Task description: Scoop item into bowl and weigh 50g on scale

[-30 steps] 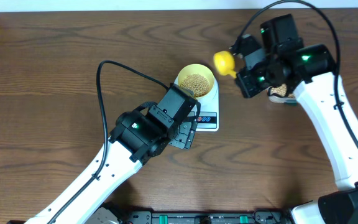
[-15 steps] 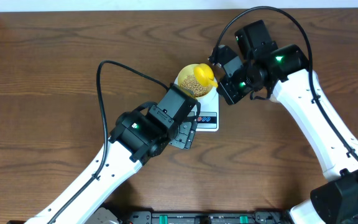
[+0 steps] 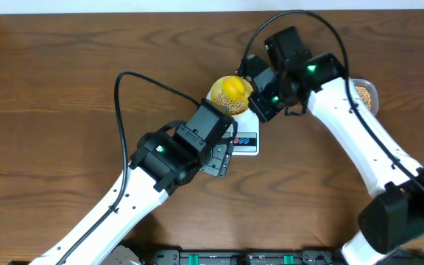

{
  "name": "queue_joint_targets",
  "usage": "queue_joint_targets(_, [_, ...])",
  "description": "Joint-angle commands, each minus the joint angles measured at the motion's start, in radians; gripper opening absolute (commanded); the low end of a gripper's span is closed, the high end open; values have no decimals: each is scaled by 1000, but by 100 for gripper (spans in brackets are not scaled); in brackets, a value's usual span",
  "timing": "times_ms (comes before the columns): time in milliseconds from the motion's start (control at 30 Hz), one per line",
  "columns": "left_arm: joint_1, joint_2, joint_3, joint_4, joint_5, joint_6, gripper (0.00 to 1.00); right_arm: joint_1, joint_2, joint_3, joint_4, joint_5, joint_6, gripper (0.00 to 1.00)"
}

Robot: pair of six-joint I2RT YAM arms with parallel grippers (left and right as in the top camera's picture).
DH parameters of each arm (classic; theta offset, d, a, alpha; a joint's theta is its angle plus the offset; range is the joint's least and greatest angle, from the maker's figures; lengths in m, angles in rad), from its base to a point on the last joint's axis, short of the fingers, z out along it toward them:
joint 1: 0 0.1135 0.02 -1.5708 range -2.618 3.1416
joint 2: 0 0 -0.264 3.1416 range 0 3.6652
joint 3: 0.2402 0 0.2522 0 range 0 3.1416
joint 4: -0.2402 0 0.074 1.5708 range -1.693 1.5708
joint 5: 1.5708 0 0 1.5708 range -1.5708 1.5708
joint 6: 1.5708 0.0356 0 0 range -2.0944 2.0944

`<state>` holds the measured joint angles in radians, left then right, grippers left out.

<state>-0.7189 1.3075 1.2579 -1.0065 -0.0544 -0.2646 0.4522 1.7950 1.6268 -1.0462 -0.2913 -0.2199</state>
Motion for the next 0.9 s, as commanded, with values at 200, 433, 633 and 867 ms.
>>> queue_joint_targets(200, [2,4,19,-2,1,8,78,53,40,-7,21,145,-12,1])
queue_joint_targets(433, [2,4,19,-2,1,8,78,53,60,-7,44,189,6,1])
queue_joint_targets(633, [2,4,19,-2,1,8,78,55,92,-7,45,188,6,1])
queue_joint_targets(867, [2,4,19,-2,1,8,78,60,103,-7,47,188,13,1])
